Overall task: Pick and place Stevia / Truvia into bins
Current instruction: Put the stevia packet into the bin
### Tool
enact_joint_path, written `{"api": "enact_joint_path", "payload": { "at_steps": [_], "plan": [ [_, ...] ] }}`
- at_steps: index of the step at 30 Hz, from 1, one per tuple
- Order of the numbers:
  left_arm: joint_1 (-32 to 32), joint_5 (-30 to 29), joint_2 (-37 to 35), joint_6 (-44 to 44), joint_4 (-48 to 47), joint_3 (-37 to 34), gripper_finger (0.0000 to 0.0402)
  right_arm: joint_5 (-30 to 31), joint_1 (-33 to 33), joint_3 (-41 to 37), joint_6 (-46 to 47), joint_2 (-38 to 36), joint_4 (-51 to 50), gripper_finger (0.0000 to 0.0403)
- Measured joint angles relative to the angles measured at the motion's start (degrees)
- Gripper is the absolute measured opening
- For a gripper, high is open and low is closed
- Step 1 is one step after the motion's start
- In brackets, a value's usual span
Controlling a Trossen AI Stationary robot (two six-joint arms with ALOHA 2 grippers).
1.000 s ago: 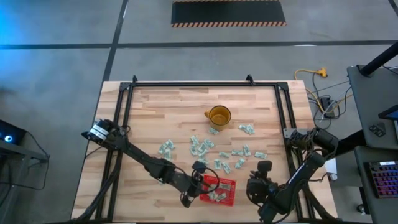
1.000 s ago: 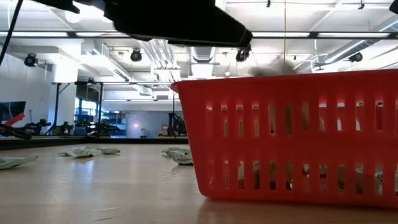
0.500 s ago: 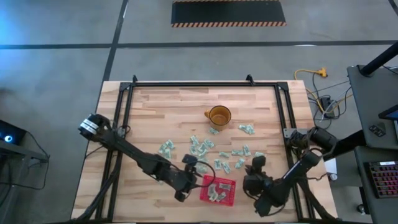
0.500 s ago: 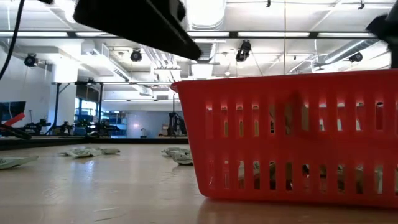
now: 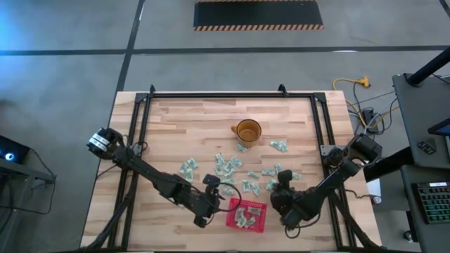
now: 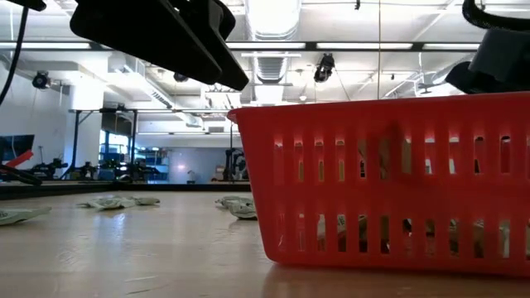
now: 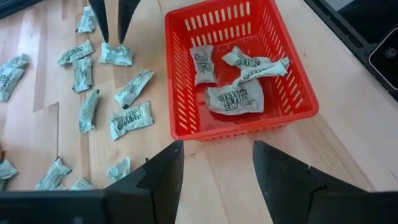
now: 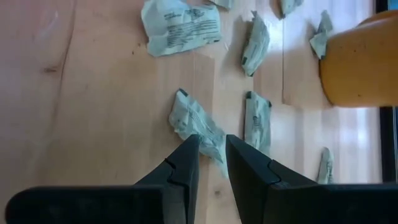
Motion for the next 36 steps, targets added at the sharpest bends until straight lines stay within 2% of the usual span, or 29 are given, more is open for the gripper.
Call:
{"api": "enact_joint_path", "payload": {
  "at_steps": [16, 22, 27, 31, 36],
  "plan": [
    [0.00, 0.00, 0.00, 0.02, 0.07, -0.02, 0.0176, -3.94, -4.85, -3.28, -4.08, -0.17, 4.89, 0.0070],
    [0.00, 0.02, 0.00, 0.02, 0.07, -0.04, 0.0176, -11.59, -8.57, -3.19, -6.81, -0.81, 6.67, 0.0066],
    [0.00, 0.03, 0.00, 0.00, 0.07, -0.04, 0.0176, -17.74, -11.06, -3.17, -6.75, -2.10, 7.16, 0.0046],
    [0.00, 0.07, 0.00, -1.27, 0.06, -0.14, 0.0176, -20.43, -10.94, -3.43, -4.66, -4.50, 7.56, 0.0025],
    [-0.02, 0.09, 0.00, -1.36, 0.01, -0.45, 0.0176, -27.67, -9.16, -3.56, -0.56, -6.98, 9.29, 0.0010]
  ]
}}
